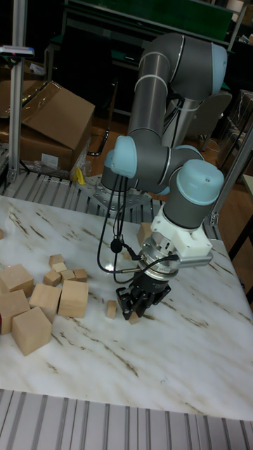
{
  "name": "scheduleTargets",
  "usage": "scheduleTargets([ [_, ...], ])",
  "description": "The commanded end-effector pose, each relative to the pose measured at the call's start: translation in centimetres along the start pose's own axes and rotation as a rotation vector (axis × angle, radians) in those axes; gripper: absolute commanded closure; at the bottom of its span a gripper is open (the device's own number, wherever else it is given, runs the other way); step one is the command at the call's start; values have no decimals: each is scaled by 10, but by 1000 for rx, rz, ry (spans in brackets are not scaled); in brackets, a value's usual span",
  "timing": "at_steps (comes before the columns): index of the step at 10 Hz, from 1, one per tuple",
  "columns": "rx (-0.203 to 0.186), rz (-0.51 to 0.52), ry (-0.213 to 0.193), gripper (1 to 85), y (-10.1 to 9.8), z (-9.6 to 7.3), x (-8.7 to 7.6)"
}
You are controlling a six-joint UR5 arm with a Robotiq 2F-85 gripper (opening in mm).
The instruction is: Stack the blocks in a vertical line of five
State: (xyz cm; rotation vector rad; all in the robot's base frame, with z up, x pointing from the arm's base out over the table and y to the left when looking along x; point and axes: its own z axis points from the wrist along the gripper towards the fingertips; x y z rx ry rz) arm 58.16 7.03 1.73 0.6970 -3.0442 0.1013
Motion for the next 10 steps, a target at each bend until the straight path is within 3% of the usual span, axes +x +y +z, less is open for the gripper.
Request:
scheduleTargets([
  [1, 0, -5, -6, 493, 2, -4, 0],
  [10, -10, -20, -6, 487, 9, -3, 1],
])
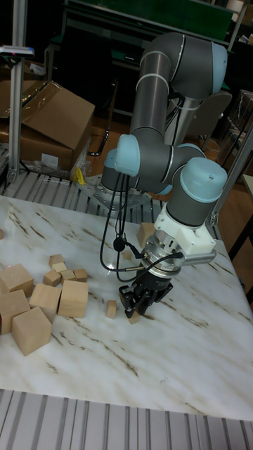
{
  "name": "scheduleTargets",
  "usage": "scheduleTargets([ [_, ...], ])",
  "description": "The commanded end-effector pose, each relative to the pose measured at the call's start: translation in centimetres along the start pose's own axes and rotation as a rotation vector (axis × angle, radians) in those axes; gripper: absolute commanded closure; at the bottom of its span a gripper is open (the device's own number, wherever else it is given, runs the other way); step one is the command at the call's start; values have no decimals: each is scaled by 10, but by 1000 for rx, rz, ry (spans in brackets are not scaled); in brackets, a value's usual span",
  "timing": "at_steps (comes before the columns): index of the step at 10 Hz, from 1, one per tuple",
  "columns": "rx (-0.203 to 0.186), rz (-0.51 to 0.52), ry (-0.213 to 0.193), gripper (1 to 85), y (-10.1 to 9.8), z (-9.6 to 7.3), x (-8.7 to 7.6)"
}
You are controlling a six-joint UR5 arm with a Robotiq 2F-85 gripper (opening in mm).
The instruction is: Stack the blocks in a vertical line of five
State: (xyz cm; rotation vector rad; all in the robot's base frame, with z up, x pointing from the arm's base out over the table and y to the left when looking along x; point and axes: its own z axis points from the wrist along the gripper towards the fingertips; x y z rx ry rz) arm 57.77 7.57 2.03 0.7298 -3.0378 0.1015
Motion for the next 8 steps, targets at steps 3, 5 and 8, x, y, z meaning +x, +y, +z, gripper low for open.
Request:
scheduleTargets([
  [3, -2, 0, -3, 487, 1, 10, 1],
  [5, 2, 0, 1, 487, 0, 10, 2],
  [8, -7, 9, -4, 487, 3, 7, 1],
])
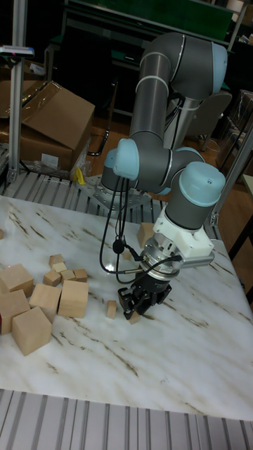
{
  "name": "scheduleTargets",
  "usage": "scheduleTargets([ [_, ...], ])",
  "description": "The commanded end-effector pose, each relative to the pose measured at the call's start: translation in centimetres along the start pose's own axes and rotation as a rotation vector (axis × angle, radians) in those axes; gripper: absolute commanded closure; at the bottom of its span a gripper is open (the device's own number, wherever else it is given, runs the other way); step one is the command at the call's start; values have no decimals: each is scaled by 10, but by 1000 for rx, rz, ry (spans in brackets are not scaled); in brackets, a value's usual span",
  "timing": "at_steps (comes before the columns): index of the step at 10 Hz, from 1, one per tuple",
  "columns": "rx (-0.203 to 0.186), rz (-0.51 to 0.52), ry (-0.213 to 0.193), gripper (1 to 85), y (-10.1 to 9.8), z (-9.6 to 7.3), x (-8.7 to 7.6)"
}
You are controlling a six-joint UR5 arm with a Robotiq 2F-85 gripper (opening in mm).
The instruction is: Stack the blocks in a vertical line of five
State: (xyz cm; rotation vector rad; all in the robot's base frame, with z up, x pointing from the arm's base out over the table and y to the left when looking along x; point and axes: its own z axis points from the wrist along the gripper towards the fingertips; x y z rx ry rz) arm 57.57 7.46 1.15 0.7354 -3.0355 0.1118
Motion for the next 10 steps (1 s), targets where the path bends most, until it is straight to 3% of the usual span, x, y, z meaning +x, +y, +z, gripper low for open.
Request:
scheduleTargets([
  [1, -12, 13, -6, 487, 2, -4, -1],
  [10, -31, -6, 21, 470, 4, -4, 4],
])
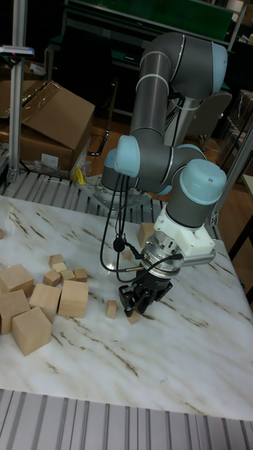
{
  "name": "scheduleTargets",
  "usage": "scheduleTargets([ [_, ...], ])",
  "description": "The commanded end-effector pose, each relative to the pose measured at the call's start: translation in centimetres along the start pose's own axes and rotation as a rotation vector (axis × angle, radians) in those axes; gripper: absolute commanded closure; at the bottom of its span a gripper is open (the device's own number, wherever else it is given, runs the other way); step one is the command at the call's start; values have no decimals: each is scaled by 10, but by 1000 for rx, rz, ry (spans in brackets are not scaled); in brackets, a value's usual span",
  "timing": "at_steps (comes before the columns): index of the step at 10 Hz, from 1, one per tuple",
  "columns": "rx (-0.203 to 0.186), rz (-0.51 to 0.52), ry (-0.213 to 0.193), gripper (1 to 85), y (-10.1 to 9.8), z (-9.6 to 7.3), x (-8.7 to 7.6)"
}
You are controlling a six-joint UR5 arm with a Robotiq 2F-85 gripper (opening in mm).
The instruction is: Stack the blocks in a vertical line of five
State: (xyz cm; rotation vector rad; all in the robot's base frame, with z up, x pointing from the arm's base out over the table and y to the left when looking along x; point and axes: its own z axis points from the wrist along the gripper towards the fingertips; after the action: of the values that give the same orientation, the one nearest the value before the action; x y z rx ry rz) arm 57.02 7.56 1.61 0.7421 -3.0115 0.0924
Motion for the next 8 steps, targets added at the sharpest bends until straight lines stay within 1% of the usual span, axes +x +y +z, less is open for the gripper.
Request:
scheduleTargets([
  [1, -14, 0, 2, 470, -1, 1, -1],
  [4, -10, -1, 7, 473, -1, -4, -7],
  [5, -18, 8, 2, 473, 1, -4, -8],
  [7, -6, 2, 9, 473, -3, -4, -6],
  [8, -4, 3, -1, 473, -4, -5, -8],
])
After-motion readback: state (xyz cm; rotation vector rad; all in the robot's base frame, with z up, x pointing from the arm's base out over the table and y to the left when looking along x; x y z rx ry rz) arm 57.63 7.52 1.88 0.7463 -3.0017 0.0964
